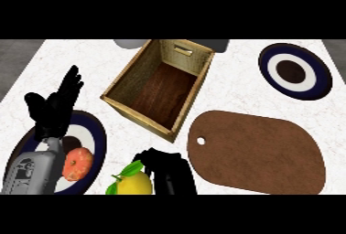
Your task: Pick the lemon from the cutting board and place it in the basket
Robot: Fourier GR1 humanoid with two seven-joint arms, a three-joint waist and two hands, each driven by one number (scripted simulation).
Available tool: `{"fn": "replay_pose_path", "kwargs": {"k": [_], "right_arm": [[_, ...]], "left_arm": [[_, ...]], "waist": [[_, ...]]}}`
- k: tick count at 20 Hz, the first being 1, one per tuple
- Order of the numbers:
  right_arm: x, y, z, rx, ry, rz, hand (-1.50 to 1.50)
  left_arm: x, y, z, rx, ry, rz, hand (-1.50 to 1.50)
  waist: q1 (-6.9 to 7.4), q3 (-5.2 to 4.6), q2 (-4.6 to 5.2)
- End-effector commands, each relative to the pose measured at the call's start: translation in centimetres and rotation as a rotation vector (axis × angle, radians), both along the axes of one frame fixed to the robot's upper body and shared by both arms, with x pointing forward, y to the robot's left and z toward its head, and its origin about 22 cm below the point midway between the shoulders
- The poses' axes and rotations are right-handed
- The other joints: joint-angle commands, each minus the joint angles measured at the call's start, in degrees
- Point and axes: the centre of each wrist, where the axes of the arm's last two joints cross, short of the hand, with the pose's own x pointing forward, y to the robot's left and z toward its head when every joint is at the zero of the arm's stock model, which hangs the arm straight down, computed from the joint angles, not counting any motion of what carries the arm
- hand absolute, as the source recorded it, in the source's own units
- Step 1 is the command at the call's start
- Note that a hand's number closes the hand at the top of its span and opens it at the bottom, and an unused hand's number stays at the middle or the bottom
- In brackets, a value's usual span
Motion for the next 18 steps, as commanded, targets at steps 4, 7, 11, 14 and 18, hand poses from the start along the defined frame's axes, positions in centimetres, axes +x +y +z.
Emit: {"fn": "replay_pose_path", "kwargs": {"k": [4,7,11,14,18], "right_arm": [[3.1,0.8,4.0,0.134,-0.032,-0.137,1.50],[5.0,1.3,5.9,0.119,-0.055,-0.190,1.50],[7.9,2.5,9.0,0.074,-0.074,-0.273,1.50],[10.0,3.3,11.3,0.047,-0.059,-0.336,1.50],[12.6,5.0,13.7,-0.055,-0.074,-0.408,1.50]], "left_arm": [[-0.2,-0.1,-0.3,0.005,0.002,-0.024,0.00],[0.0,-0.6,-0.5,0.000,0.015,-0.018,0.00],[0.3,-0.5,0.0,0.003,0.007,-0.030,0.00],[0.7,-1.0,0.6,0.003,-0.010,-0.026,0.00],[1.0,-0.5,1.1,0.010,-0.001,-0.046,0.00]], "waist": [[0.87,-0.07,0.03],[0.64,-0.17,0.15],[1.10,-0.18,0.10],[1.29,-0.11,0.14],[2.73,-0.17,0.49]]}}
